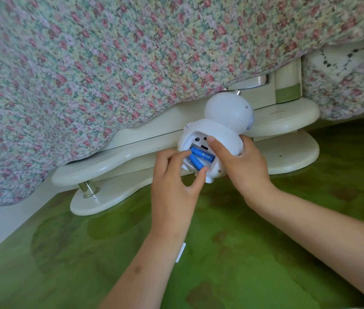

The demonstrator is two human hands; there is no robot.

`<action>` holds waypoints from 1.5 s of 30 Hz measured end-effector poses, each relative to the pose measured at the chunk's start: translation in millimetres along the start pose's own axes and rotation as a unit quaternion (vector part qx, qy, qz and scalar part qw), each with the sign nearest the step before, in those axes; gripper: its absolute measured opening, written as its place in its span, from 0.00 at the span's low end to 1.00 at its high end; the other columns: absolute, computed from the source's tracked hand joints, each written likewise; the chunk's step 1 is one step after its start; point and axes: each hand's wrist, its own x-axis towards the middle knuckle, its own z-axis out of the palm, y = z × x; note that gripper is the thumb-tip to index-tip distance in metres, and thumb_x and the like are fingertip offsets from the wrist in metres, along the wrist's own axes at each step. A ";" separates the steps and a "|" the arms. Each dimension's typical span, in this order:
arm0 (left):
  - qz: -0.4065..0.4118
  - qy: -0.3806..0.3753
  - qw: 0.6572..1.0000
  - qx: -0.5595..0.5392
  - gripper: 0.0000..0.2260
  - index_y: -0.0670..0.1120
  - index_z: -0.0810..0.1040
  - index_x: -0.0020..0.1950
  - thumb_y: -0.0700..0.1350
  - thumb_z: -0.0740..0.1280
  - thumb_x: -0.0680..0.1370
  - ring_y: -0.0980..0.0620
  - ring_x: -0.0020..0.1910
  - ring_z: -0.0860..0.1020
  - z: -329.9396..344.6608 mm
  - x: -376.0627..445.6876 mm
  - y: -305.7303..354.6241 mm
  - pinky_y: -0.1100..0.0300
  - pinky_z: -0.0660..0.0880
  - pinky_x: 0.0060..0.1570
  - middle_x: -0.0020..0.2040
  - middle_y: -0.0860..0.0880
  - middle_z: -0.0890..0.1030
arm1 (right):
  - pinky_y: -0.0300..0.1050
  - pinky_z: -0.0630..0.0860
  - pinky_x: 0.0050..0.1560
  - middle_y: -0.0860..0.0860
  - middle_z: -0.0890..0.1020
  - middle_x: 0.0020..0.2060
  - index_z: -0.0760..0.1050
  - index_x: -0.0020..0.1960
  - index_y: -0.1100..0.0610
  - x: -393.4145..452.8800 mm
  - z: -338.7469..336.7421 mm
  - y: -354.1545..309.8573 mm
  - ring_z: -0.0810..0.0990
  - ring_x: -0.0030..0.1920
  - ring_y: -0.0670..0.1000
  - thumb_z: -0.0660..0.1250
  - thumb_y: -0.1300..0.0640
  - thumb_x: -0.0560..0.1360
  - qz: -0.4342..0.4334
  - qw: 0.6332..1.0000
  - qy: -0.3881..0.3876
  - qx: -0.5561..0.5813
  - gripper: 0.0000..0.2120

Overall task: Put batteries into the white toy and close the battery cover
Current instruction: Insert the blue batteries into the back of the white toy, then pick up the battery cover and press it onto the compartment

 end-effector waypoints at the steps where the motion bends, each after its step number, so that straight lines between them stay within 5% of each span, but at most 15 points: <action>1: 0.005 -0.005 1.000 0.009 0.17 0.47 0.80 0.58 0.47 0.76 0.71 0.54 0.50 0.77 0.7 -0.3 0.6 0.68 0.73 0.50 0.54 0.51 0.76 | 0.47 0.79 0.58 0.43 0.82 0.51 0.76 0.60 0.51 0.1 -0.3 -0.5 0.81 0.55 0.49 0.73 0.37 0.68 -0.002 1.000 0.004 -0.003 0.27; 7: 0.021 -0.005 1.000 0.012 0.13 0.45 0.82 0.54 0.45 0.75 0.71 0.52 0.49 0.79 3.6 -1.0 3.5 0.58 0.77 0.51 0.51 0.51 0.80 | 0.48 0.78 0.58 0.46 0.82 0.54 0.75 0.62 0.52 1.0 -0.6 1.1 0.81 0.56 0.50 0.74 0.37 0.68 -0.009 1.000 0.014 -0.019 0.29; 14: -0.013 0.007 1.000 -0.006 0.12 0.46 0.84 0.53 0.48 0.75 0.72 0.52 0.51 0.80 7.1 -3.1 3.2 0.59 0.76 0.54 0.51 0.52 0.83 | 0.39 0.74 0.47 0.40 0.80 0.46 0.74 0.57 0.51 -2.9 0.3 -0.3 0.79 0.52 0.49 0.74 0.37 0.67 -0.023 0.999 0.002 -0.032 0.26; 19: -0.015 0.013 1.000 -0.006 0.12 0.47 0.84 0.53 0.48 0.75 0.72 0.53 0.54 0.78 8.4 -7.0 7.2 0.61 0.74 0.55 0.52 0.52 0.82 | 0.42 0.75 0.51 0.37 0.78 0.45 0.73 0.56 0.49 -3.2 -0.5 -1.1 0.79 0.53 0.48 0.74 0.36 0.67 -0.028 0.999 -0.007 -0.033 0.25; 23: -0.109 0.028 0.992 -0.064 0.27 0.52 0.73 0.62 0.55 0.77 0.67 0.57 0.60 0.72 10.2 -2.4 -2.8 0.66 0.70 0.57 0.59 0.54 0.69 | 0.44 0.77 0.54 0.45 0.82 0.50 0.76 0.58 0.52 -2.4 0.9 -2.6 0.81 0.54 0.49 0.74 0.37 0.67 -0.032 0.999 -0.002 -0.029 0.27; 26: -0.233 -0.068 0.928 -0.282 0.37 0.52 0.62 0.73 0.48 0.78 0.69 0.63 0.59 0.77 9.6 4.8 -11.8 0.69 0.76 0.51 0.68 0.54 0.70 | 0.34 0.76 0.47 0.40 0.81 0.47 0.76 0.58 0.51 -1.9 0.6 -2.4 0.81 0.49 0.43 0.75 0.39 0.68 -0.041 0.999 -0.019 -0.018 0.25; 30: -0.280 -0.146 0.870 -0.379 0.26 0.52 0.74 0.65 0.45 0.77 0.70 0.51 0.58 0.82 9.9 7.8 -21.1 0.50 0.78 0.60 0.58 0.50 0.84 | 0.37 0.78 0.49 0.43 0.84 0.51 0.77 0.58 0.50 -2.0 1.3 0.4 0.82 0.51 0.42 0.76 0.41 0.69 -0.050 0.997 -0.058 -0.012 0.23; 33: -0.282 -0.171 0.885 -0.329 0.20 0.56 0.76 0.63 0.54 0.73 0.73 0.57 0.57 0.82 -1.4 5.9 -28.1 0.47 0.76 0.63 0.58 0.54 0.84 | 0.30 0.76 0.46 0.41 0.83 0.51 0.75 0.58 0.48 -2.0 -0.2 0.2 0.81 0.50 0.38 0.75 0.42 0.69 -0.066 0.994 -0.080 -0.027 0.22; 37: -0.215 -0.265 0.929 -0.140 0.28 0.63 0.70 0.67 0.66 0.71 0.69 0.64 0.57 0.79 -64.8 -10.8 -45.6 0.56 0.75 0.60 0.61 0.61 0.80 | 0.21 0.70 0.39 0.33 0.77 0.45 0.70 0.56 0.43 -5.0 0.3 -5.0 0.76 0.45 0.30 0.77 0.43 0.68 -0.095 0.988 -0.104 -0.059 0.23; 41: -0.089 -0.509 0.856 -0.031 0.26 0.70 0.68 0.67 0.62 0.72 0.71 0.66 0.70 0.67 -115.4 -41.1 -50.4 0.60 0.68 0.66 0.69 0.68 0.70 | 0.23 0.69 0.39 0.40 0.78 0.50 0.70 0.59 0.44 -2.9 -0.4 -1.7 0.78 0.47 0.40 0.77 0.41 0.67 -0.101 0.986 -0.102 -0.082 0.26; 43: -0.065 -0.530 0.846 -0.008 0.22 0.69 0.72 0.65 0.59 0.71 0.73 0.63 0.67 0.70 -118.1 -41.5 -52.9 0.60 0.70 0.63 0.67 0.68 0.72 | 0.23 0.69 0.40 0.43 0.79 0.52 0.71 0.60 0.45 -2.4 -0.8 -0.1 0.78 0.51 0.44 0.76 0.40 0.67 -0.100 0.986 -0.104 -0.087 0.26; 45: -0.061 -0.517 0.854 0.003 0.17 0.66 0.77 0.62 0.54 0.72 0.74 0.57 0.54 0.76 -113.3 -33.8 -52.3 0.56 0.75 0.55 0.61 0.65 0.76 | 0.29 0.71 0.43 0.44 0.79 0.52 0.71 0.62 0.46 -2.8 -0.5 0.5 0.78 0.52 0.46 0.76 0.40 0.67 -0.097 0.985 -0.110 -0.091 0.27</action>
